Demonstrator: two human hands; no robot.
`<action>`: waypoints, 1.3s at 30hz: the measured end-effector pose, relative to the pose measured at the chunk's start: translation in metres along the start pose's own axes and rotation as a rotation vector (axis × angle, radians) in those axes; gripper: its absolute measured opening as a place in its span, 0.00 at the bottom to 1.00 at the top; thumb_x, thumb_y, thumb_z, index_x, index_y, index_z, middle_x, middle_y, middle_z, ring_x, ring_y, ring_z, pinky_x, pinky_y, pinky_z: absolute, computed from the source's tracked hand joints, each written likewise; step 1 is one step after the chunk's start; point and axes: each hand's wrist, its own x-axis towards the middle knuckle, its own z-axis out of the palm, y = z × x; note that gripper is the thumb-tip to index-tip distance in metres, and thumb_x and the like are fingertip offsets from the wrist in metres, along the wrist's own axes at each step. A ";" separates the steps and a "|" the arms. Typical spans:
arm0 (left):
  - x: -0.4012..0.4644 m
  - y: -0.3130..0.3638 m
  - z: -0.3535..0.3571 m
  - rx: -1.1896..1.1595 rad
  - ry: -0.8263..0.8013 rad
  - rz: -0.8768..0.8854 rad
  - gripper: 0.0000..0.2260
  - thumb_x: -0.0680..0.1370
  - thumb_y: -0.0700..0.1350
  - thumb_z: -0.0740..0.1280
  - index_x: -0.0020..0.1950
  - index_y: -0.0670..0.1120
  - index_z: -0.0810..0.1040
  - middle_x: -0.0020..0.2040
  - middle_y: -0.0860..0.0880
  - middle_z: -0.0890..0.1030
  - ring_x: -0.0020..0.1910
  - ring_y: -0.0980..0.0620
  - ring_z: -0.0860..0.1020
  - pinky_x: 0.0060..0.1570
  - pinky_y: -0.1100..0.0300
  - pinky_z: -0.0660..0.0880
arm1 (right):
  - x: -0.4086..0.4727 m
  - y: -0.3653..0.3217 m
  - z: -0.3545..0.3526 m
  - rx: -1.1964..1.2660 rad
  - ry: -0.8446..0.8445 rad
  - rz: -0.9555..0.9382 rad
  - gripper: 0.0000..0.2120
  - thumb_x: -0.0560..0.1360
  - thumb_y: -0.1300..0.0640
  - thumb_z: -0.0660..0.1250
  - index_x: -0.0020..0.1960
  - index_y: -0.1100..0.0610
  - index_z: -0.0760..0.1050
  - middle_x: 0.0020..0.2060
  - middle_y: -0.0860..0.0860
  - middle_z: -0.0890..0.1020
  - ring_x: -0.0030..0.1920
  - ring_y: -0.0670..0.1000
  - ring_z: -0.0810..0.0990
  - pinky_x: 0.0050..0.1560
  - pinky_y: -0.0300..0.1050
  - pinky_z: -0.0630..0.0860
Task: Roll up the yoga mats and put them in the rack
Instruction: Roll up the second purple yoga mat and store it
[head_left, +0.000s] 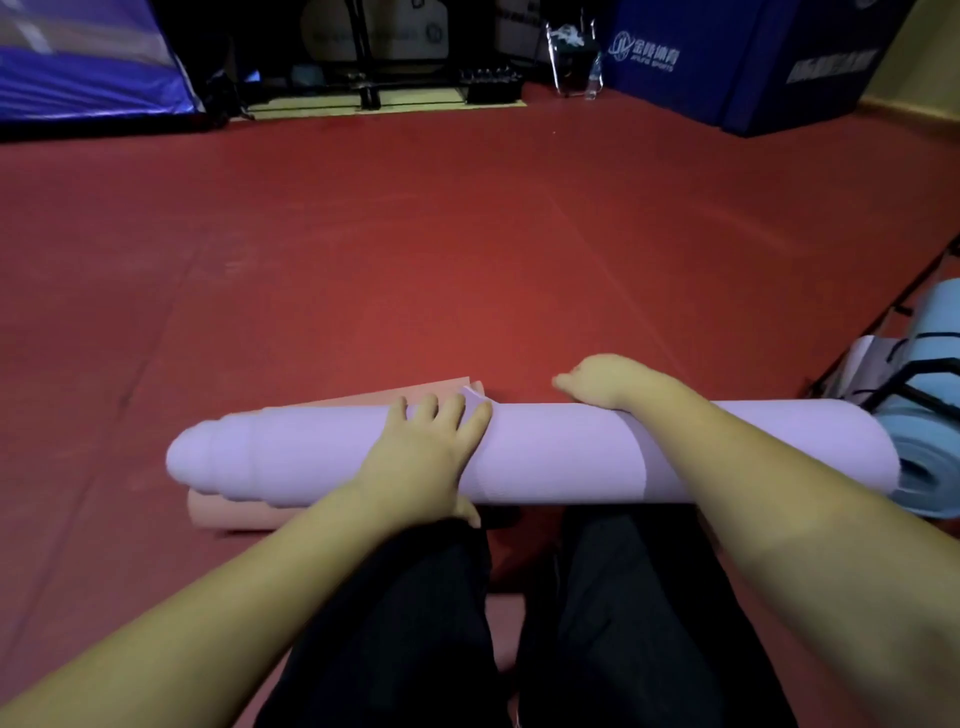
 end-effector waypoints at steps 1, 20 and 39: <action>0.004 -0.004 -0.001 -0.021 -0.009 0.004 0.55 0.62 0.73 0.70 0.79 0.48 0.51 0.71 0.45 0.66 0.65 0.41 0.68 0.66 0.41 0.65 | 0.001 0.002 0.001 0.007 0.113 0.000 0.24 0.83 0.44 0.51 0.58 0.58 0.80 0.59 0.58 0.80 0.60 0.58 0.77 0.56 0.49 0.71; 0.021 -0.017 0.021 0.009 0.232 0.097 0.50 0.60 0.75 0.66 0.74 0.46 0.65 0.66 0.42 0.73 0.57 0.38 0.73 0.55 0.40 0.73 | -0.033 0.013 0.017 -0.025 0.326 0.046 0.34 0.77 0.29 0.45 0.61 0.51 0.78 0.57 0.53 0.82 0.58 0.58 0.78 0.49 0.50 0.71; 0.002 -0.017 -0.063 -0.248 -0.284 0.118 0.44 0.60 0.72 0.73 0.70 0.60 0.62 0.60 0.54 0.78 0.56 0.47 0.77 0.46 0.55 0.68 | -0.055 0.001 -0.007 0.123 -0.151 0.039 0.30 0.81 0.36 0.54 0.71 0.57 0.72 0.72 0.56 0.71 0.70 0.56 0.70 0.67 0.47 0.64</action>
